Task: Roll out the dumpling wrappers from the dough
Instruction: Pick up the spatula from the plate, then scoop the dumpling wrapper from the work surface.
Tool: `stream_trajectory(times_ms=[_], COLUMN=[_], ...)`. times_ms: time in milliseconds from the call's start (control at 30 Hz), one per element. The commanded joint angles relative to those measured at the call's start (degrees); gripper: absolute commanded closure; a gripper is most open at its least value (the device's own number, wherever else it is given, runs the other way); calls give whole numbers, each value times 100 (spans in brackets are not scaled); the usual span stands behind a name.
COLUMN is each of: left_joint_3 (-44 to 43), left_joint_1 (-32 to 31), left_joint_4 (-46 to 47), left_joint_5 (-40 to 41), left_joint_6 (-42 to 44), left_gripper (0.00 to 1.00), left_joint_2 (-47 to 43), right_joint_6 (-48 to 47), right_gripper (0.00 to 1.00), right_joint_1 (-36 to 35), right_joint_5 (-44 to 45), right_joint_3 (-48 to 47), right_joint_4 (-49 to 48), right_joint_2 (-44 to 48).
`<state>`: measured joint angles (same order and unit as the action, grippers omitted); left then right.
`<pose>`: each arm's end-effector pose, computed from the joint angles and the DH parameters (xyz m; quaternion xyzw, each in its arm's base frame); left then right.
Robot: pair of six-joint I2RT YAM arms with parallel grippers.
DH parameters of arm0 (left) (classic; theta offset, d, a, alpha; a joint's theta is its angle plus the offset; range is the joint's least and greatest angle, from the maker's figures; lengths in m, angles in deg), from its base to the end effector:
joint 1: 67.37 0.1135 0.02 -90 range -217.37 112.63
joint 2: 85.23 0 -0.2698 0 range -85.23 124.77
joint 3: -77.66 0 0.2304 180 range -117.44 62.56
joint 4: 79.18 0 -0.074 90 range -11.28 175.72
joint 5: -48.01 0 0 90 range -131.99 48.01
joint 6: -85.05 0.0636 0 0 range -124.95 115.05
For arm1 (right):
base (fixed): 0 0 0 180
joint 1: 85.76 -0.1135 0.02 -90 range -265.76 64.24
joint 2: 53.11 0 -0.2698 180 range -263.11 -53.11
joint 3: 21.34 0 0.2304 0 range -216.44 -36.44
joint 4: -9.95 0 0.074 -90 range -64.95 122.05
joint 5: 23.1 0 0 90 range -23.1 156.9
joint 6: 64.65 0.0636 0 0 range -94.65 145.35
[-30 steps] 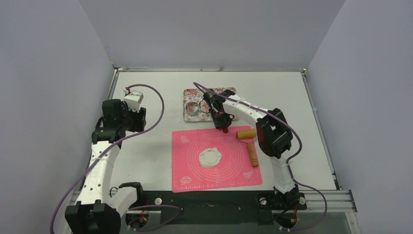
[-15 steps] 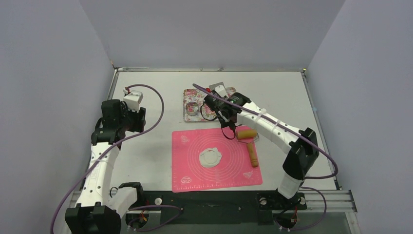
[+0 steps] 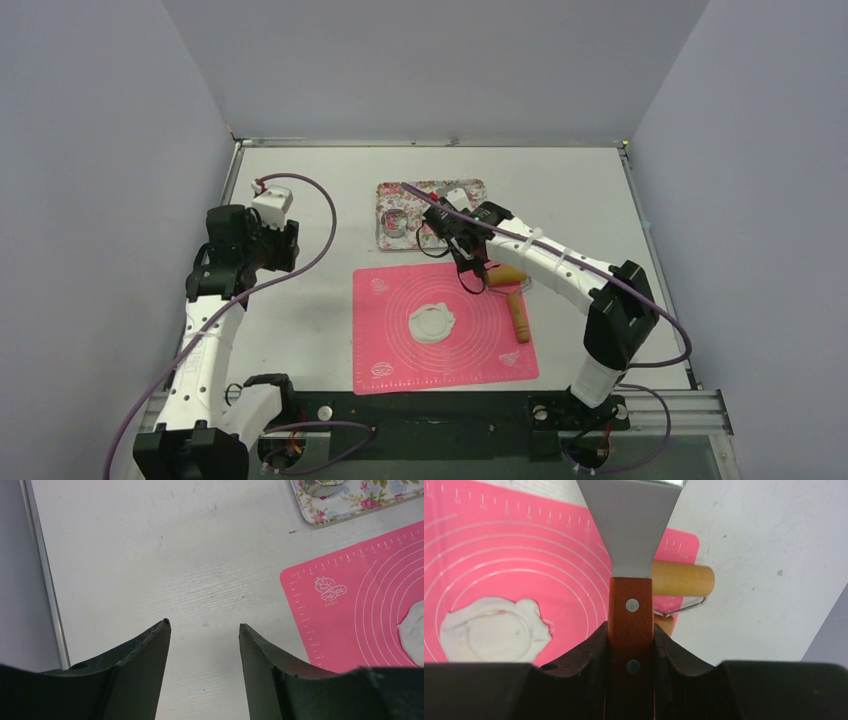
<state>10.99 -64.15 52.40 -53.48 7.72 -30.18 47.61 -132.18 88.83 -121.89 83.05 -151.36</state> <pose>0.2007 -0.0014 0.2994 0.1180 0.8829 -0.0271 0.4536 0.2465 0.2246 0.2642 -0.1716 0.9532 -0.0625 0.2410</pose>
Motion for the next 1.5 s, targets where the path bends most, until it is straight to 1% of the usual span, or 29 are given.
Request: stream_trajectory(times_ms=[0,200,267,333,367,533,633,833,1100,1233,1367,1467], left_joint_3=[-88,-27,19,-5,-29,-63,-178,-239,-215,-201,-227,-241], left_joint_1=[46,47,47,47,47,45,40,38,33,36,29,29], left_joint_4=[190,161,220,148,115,146,44,38,54,51,48,57], left_joint_5=[-232,-264,-363,-572,-549,-482,-684,-809,-903,-896,-936,-947], left_joint_6=[11,24,-43,127,142,92,51,-20,-36,-37,-42,-40], left_gripper=[49,49,49,49,49,49,49,49,49,49,49,49], left_joint_2=[-33,33,26,27,51,208,326,379,429,469,514,550], right_joint_6=[268,661,801,974,1035,1672,1990,2532,2819,2849,2920,2973], right_gripper=[100,100,100,100,100,100,100,100,100,100,100,100], right_joint_1=[-243,-716,-862,-1061,-1192,-1512,-1771,-2218,-2705,-2823,-3093,-3339], right_joint_5=[-44,-292,-400,-478,-496,-1072,-1320,-1781,-2010,-2077,-2144,-2352], right_joint_3=[352,562,676,759,785,1357,1710,2171,2537,2491,2383,2263], right_joint_4=[185,959,1151,1390,1552,1711,1761,2087,2420,2538,2640,2733], right_joint_2=[500,833,1010,1205,1279,2148,2630,3067,3123,3042,2843,2691])
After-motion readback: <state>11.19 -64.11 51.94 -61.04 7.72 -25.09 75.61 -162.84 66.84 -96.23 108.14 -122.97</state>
